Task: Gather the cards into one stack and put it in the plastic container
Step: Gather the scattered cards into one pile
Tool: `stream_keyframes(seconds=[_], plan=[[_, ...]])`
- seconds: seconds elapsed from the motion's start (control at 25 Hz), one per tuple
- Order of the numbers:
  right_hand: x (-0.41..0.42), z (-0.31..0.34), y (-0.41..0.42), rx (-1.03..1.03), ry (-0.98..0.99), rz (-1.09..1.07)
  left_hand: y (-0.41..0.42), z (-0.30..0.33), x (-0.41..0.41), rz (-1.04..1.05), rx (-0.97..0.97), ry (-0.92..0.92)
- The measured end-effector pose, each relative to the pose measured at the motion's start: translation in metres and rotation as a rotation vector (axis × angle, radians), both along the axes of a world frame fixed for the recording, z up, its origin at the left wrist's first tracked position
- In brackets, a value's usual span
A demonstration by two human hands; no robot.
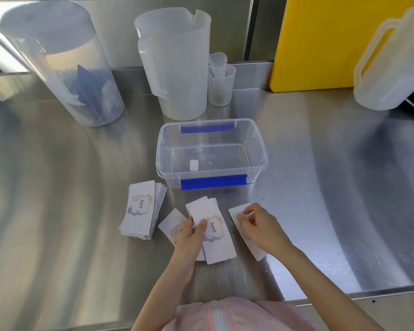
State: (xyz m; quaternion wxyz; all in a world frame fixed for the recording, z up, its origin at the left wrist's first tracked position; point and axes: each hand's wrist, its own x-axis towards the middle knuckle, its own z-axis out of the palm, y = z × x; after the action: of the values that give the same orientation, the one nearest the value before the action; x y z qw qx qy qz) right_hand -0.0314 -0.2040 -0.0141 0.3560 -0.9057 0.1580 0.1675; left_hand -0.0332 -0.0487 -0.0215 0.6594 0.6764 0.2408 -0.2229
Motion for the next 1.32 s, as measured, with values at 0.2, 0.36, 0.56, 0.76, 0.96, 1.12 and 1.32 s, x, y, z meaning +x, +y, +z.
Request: stream_keyframes(seconds=[0.2,0.36,0.56,0.76,0.96,1.12,1.32], plan=[[-0.007,-0.007,-0.004,-0.323,0.054,0.07,0.003,0.0,0.001,0.013,-0.007,0.002],[-0.007,-0.011,-0.001,-0.379,0.058,0.108,0.004,0.002,0.001,0.015,-0.033,0.006],[-0.01,-0.011,0.002,-0.443,-0.001,0.171,0.006,0.0,0.001,0.016,-0.034,0.005],[-0.014,-0.017,-0.013,-0.572,-0.2,0.188,0.006,-0.001,-0.001,0.02,-0.051,-0.021],[-0.015,-0.016,-0.022,-0.327,-0.444,0.136,0.007,0.002,0.0,0.027,-0.048,-0.001],[-0.009,-0.007,-0.021,-0.206,-0.683,0.322,0.01,0.007,0.004,-0.039,-0.063,0.033],[-0.003,-0.006,-0.004,-0.132,-0.711,0.627,0.006,0.014,0.007,-0.059,-0.184,0.056]])
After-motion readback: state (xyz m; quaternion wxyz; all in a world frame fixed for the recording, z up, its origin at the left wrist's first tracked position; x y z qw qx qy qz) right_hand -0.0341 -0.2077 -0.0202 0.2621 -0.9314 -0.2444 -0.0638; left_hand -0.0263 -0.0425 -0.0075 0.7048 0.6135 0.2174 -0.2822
